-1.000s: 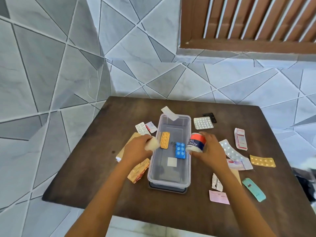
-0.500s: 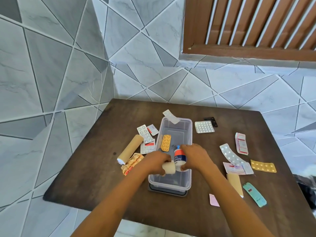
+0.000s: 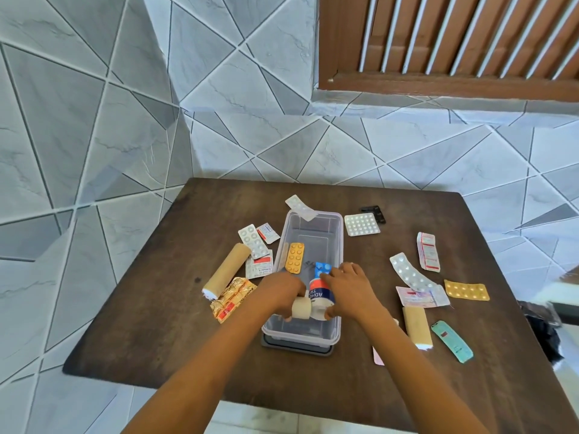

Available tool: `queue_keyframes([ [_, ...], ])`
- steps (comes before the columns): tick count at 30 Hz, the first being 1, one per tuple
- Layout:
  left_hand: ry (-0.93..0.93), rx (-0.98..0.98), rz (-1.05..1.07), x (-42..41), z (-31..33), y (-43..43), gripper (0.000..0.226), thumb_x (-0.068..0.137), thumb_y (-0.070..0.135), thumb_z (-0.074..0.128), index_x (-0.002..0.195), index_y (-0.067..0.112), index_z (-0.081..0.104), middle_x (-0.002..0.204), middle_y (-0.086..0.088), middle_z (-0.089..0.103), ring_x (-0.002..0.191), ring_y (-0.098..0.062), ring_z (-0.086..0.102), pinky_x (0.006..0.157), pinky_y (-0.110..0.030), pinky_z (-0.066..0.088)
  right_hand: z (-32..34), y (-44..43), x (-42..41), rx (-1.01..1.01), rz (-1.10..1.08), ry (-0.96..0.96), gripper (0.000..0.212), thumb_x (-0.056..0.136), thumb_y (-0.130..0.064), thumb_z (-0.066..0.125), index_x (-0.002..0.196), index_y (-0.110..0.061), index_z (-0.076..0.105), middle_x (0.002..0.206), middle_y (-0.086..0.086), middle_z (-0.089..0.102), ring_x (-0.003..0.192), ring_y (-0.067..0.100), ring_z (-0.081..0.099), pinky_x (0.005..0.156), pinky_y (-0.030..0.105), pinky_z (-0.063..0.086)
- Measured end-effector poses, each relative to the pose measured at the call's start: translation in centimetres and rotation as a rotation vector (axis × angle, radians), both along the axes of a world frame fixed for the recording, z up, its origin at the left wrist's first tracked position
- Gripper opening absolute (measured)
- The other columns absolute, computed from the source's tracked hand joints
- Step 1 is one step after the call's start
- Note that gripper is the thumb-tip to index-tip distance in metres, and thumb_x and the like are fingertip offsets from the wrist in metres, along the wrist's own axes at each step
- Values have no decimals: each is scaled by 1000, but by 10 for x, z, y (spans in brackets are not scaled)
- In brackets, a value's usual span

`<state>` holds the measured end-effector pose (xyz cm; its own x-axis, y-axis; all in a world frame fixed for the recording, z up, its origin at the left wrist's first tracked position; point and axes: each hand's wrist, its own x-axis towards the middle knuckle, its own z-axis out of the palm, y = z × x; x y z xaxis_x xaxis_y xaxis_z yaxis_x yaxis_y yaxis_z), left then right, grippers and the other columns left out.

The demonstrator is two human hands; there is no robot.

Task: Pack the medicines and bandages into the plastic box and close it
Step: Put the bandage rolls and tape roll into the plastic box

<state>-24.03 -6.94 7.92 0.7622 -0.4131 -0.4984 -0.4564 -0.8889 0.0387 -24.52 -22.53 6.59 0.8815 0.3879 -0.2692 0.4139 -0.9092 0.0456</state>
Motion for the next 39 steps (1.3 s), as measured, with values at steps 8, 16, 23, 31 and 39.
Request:
queue_keyframes([
  [8, -45, 41, -46, -1, -4, -3, 48, 75, 28, 73, 120, 15, 59, 115, -8, 65, 106, -27, 59, 84, -36, 49, -12, -13, -18, 184, -67, 182, 94, 73, -63, 59, 145, -22, 16, 156, 3, 18, 145, 29, -7, 115, 51, -14],
  [16, 107, -41, 2, 10, -2, 2, 48, 77, 24, 71, 122, 12, 58, 123, -9, 62, 112, -26, 55, 91, -36, 48, -13, -11, -31, 52, -52, 234, 122, 62, -71, 64, 147, -17, -6, 159, 7, -6, 141, 30, -25, 106, 53, -25],
  [23, 128, -231, 112, 14, 13, 14, 47, 78, 20, 70, 122, 9, 58, 123, -10, 62, 112, -26, 56, 96, -39, 47, -14, -4, -35, 25, -12, 138, 100, 66, -63, 66, 143, -19, 18, 155, 9, 17, 144, 37, -10, 101, 55, -27],
  [31, 91, -99, 145, 4, 4, 10, 52, 78, 36, 69, 123, 12, 55, 122, -8, 61, 110, -24, 57, 87, -35, 49, -13, -2, -34, 45, -57, 202, 93, 68, -55, 70, 141, -20, 25, 155, 8, 19, 144, 36, -12, 108, 60, -20],
  [39, -66, 4, 187, -8, -24, -7, 50, 83, 36, 63, 124, 12, 48, 126, -11, 56, 116, -28, 55, 89, -37, 48, -28, -4, -48, 128, -68, 126, 102, 69, -67, 59, 146, -26, 6, 158, 5, 0, 142, 31, -22, 105, 53, -27],
])
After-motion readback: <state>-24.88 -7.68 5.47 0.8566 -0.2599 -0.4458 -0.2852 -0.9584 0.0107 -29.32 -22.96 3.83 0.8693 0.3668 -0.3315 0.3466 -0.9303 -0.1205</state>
